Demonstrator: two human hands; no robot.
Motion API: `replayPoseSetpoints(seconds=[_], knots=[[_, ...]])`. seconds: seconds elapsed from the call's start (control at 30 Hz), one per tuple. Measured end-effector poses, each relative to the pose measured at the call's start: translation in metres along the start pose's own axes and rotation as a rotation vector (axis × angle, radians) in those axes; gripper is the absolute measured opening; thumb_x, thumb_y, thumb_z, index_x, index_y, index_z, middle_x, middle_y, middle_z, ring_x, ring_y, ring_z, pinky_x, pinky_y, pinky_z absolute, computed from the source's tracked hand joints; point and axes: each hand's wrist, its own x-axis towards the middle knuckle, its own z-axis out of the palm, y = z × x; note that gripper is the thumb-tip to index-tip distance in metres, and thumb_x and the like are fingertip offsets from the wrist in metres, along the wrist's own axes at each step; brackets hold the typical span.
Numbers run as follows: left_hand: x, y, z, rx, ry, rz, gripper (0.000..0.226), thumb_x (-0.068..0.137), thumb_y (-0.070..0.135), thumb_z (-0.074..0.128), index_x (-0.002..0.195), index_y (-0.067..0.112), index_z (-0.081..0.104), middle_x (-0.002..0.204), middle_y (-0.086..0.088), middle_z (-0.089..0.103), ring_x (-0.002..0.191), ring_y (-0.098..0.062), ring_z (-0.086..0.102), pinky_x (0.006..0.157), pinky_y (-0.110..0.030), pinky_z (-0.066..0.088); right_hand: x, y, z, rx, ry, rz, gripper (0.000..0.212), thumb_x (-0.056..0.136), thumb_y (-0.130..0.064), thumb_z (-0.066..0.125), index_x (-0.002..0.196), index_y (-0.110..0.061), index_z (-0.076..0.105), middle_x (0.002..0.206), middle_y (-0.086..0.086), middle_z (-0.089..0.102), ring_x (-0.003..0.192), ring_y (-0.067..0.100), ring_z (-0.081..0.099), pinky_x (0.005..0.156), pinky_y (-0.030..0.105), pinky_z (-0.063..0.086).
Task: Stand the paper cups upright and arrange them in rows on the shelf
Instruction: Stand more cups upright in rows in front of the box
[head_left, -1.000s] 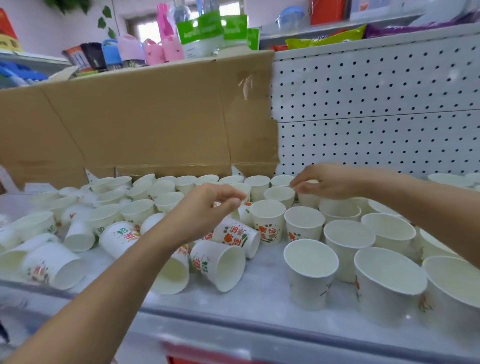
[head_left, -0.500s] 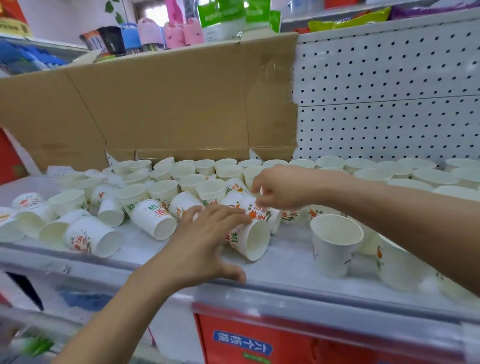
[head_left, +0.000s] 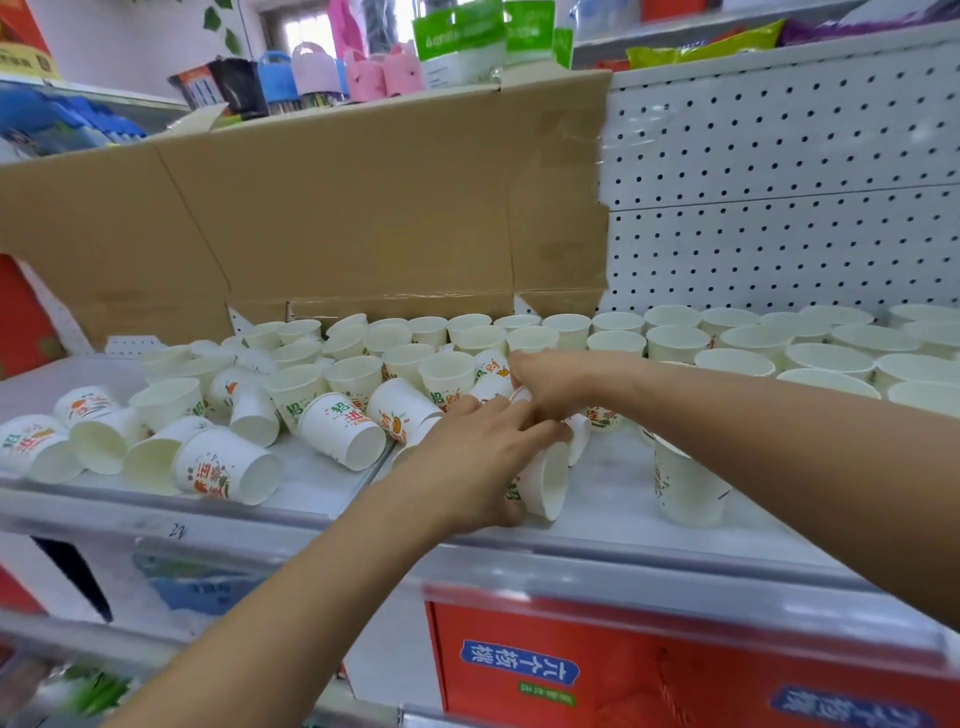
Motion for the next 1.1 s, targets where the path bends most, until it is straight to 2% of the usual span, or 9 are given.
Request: replayPoseSetpoints(seconds=[0.1, 0.23, 0.33, 0.47, 0.6, 0.7, 0.9, 1.0, 1.1], knots=[[0.003, -0.001, 0.005, -0.006, 0.016, 0.028, 0.076, 0.073, 0.051, 0.069, 0.138, 0.030, 0.036, 0.129, 0.008, 0.049, 0.111, -0.019, 0.047, 0.090, -0.036, 0.037, -0.006, 0.003, -0.001, 0.019, 0.039, 0.001, 0.048, 0.079, -0.016, 0.070, 0.117, -0.008, 0.042, 0.103, 0.008, 0.058, 0.081, 0.021, 0.051, 0.057, 0.029, 0.039], [-0.003, -0.003, 0.010, -0.206, 0.098, -0.017, 0.072, 0.069, 0.041, 0.072, 0.132, 0.030, 0.040, 0.121, 0.009, 0.052, 0.107, -0.015, 0.046, 0.087, -0.032, 0.037, -0.025, 0.012, -0.011, 0.132, 0.172, 0.023, 0.053, 0.066, -0.027, 0.078, 0.106, -0.009, 0.048, 0.096, 0.006, 0.063, 0.074, 0.017, 0.055, 0.061, 0.035, 0.047], [-0.013, -0.005, 0.011, -0.507, 0.178, -0.123, 0.068, 0.065, 0.029, 0.077, 0.123, 0.028, 0.042, 0.112, 0.010, 0.052, 0.102, -0.012, 0.047, 0.082, -0.023, 0.040, -0.052, 0.024, -0.023, 0.283, 0.213, 0.015, 0.060, 0.070, -0.031, 0.076, 0.116, -0.016, 0.040, 0.094, -0.005, 0.053, 0.074, 0.009, 0.055, 0.058, 0.026, 0.045], [-0.016, -0.001, 0.008, -0.732, 0.230, -0.256, 0.073, 0.066, 0.027, 0.081, 0.127, 0.027, 0.040, 0.115, 0.012, 0.049, 0.103, -0.008, 0.048, 0.082, -0.018, 0.038, -0.081, 0.046, -0.028, 0.268, 0.196, 0.049, 0.072, 0.070, -0.033, 0.075, 0.133, -0.024, 0.040, 0.110, -0.004, 0.054, 0.089, 0.012, 0.056, 0.069, 0.026, 0.047], [-0.005, 0.010, 0.006, -0.667, 0.150, -0.312, 0.080, 0.070, 0.039, 0.078, 0.139, 0.028, 0.039, 0.137, 0.011, 0.046, 0.121, -0.007, 0.042, 0.091, -0.019, 0.031, -0.088, 0.053, -0.019, 0.186, 0.140, 0.058, 0.066, 0.071, -0.038, 0.075, 0.130, -0.028, 0.048, 0.118, -0.004, 0.055, 0.098, 0.014, 0.056, 0.073, 0.026, 0.047], [0.002, 0.017, 0.003, -0.591, 0.131, -0.371, 0.079, 0.069, 0.053, 0.075, 0.137, 0.032, 0.042, 0.138, 0.010, 0.049, 0.123, -0.014, 0.043, 0.099, -0.029, 0.033, -0.086, 0.057, -0.011, 0.124, 0.108, 0.050, 0.070, 0.070, -0.045, 0.076, 0.131, -0.029, 0.045, 0.131, -0.005, 0.051, 0.109, 0.015, 0.051, 0.088, 0.031, 0.046], [-0.019, 0.015, -0.010, -0.456, 0.143, -0.486, 0.097, 0.063, 0.069, 0.070, 0.145, 0.039, 0.027, 0.146, 0.013, 0.040, 0.135, -0.010, 0.029, 0.108, -0.034, 0.014, -0.091, 0.059, -0.014, -0.018, 0.103, -0.008, 0.089, 0.070, -0.057, 0.074, 0.144, -0.029, 0.032, 0.144, -0.006, 0.043, 0.130, 0.016, 0.037, 0.105, 0.037, 0.037], [-0.052, 0.006, -0.009, -0.650, 0.313, -0.673, 0.085, 0.071, 0.061, 0.070, 0.143, 0.038, 0.033, 0.146, 0.014, 0.038, 0.135, -0.010, 0.029, 0.114, -0.039, 0.021, -0.097, 0.049, -0.019, 0.008, 0.197, -0.106, 0.077, 0.077, -0.057, 0.068, 0.142, -0.032, 0.036, 0.144, -0.007, 0.041, 0.133, 0.014, 0.028, 0.108, 0.039, 0.033], [-0.074, -0.003, 0.005, -0.703, 0.379, -0.770, 0.065, 0.084, 0.052, 0.062, 0.142, 0.033, 0.038, 0.144, 0.011, 0.044, 0.128, -0.012, 0.042, 0.107, -0.040, 0.036, -0.099, 0.033, -0.016, 0.083, 0.203, -0.262, 0.062, 0.084, -0.054, 0.062, 0.140, -0.038, 0.039, 0.144, -0.012, 0.039, 0.135, 0.009, 0.025, 0.109, 0.036, 0.029]])
